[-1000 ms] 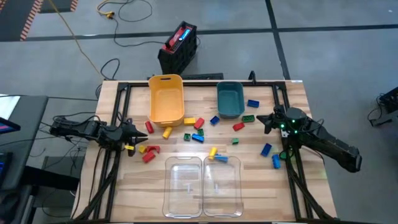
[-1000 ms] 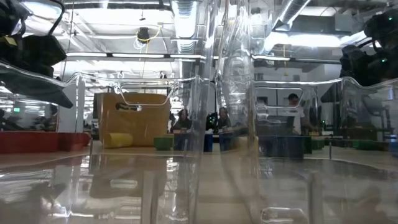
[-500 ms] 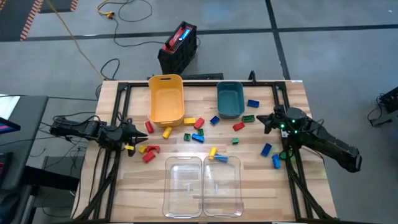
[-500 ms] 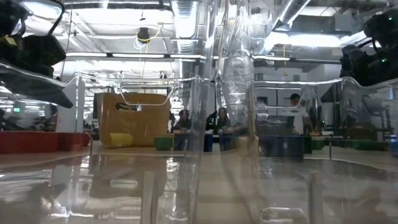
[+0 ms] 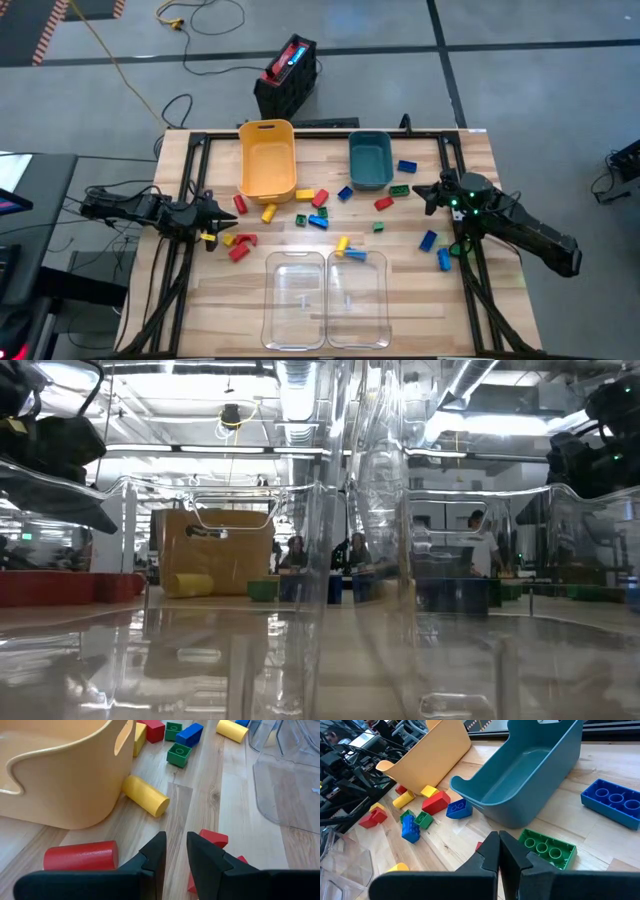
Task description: Sort blocks
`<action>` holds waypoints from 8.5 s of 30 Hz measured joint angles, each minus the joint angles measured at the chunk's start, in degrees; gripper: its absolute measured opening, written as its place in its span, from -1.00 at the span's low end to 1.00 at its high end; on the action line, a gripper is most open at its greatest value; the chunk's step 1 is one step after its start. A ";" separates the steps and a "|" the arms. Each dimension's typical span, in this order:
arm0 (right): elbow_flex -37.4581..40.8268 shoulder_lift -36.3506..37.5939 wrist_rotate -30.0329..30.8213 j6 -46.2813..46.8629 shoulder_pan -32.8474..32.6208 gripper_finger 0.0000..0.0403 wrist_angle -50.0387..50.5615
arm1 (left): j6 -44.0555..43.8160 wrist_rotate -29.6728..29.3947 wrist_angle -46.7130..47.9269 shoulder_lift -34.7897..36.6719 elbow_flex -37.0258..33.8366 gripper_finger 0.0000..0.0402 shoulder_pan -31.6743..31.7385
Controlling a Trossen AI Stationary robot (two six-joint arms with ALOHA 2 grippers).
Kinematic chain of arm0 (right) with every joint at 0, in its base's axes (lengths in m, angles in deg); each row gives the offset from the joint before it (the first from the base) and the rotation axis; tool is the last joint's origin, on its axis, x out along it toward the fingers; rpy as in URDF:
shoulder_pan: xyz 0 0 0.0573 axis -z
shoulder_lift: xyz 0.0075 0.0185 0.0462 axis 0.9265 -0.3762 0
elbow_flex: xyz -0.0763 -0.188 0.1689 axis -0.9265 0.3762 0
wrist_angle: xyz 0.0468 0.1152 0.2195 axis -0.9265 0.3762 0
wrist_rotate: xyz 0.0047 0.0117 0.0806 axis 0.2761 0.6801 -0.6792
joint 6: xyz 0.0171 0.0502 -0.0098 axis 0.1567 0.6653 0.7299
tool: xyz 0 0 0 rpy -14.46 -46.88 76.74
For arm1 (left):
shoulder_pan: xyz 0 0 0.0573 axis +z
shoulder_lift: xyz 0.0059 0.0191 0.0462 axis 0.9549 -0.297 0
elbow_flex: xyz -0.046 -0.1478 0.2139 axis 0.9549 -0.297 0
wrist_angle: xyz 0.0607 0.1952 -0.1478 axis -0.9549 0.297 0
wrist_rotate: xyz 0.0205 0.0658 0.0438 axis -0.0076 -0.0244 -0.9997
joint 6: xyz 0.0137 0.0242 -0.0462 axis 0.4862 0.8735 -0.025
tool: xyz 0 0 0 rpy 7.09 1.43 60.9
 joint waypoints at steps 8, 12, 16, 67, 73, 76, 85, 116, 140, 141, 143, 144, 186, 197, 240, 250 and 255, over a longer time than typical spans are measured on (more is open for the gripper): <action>0.01 0.00 0.00 0.01 0.11 -0.86 -0.26 | -0.13 -0.85 0.02 0.00 0.00 -0.64 0.00; 0.01 0.01 0.05 0.01 0.11 -0.86 -2.08 | 0.05 0.29 -0.10 -0.02 0.00 -0.64 0.00; 0.05 0.00 0.15 1.86 0.11 -0.86 -3.00 | 1.45 0.85 -0.13 -0.01 0.00 -0.64 0.00; -0.04 -1.71 -1.55 -6.33 -6.97 -0.86 -21.99 | -3.45 -16.76 -27.45 -0.59 -0.09 -0.64 0.20; -0.04 -9.40 1.65 -8.25 -11.68 -0.86 -26.08 | 3.00 -17.77 -27.47 -0.55 0.00 -0.64 0.20; -0.04 -13.03 3.78 -9.79 -13.38 -0.86 -29.32 | 4.59 -17.79 -27.27 -0.55 0.01 -0.64 0.20; -0.04 -20.77 4.92 -11.10 -14.32 -0.86 -35.72 | 4.04 -16.33 -21.26 -0.67 0.77 -0.64 0.20; -2.79 -29.56 7.85 -22.48 -18.66 0.03 -43.24 | -19.14 6.01 18.26 -74.47 40.92 -0.33 -10.14; -2.79 -29.54 12.81 -24.09 -27.08 0.04 -41.41 | -47.54 -2.53 12.22 -76.14 31.58 0.25 -25.75; -2.79 -29.54 12.81 -24.09 -27.08 0.04 -41.33 | -47.50 -2.67 11.56 -76.15 31.07 0.25 -25.75; -2.79 -29.54 12.79 -24.09 -27.10 0.04 -41.25 | -47.51 -3.28 8.13 -76.02 29.65 0.25 -25.75; -2.79 -29.54 12.74 -24.09 -27.10 0.04 -41.26 | -47.55 -3.35 6.03 -75.95 28.73 0.25 -25.75; -2.81 -29.54 12.07 -23.85 -27.08 0.03 -41.59 | -34.24 3.73 -9.53 -76.85 22.64 -0.38 -14.25; -2.77 -29.65 11.98 -22.54 -27.02 0.03 -41.58 | -36.37 -2.81 7.42 -68.61 29.89 -0.38 -14.13; -2.72 -45.98 2.86 -27.09 -16.16 0.03 -53.48 | 20.33 20.38 -9.10 -85.69 48.36 -0.38 56.04; -2.72 -44.95 2.33 -27.22 -16.55 0.03 -52.95 | 22.92 20.48 -2.22 -98.95 60.03 -0.23 56.76; -3.71 -42.28 2.29 -28.22 -16.50 0.03 -49.43 | 23.61 20.76 -0.89 -100.94 60.15 -0.24 56.48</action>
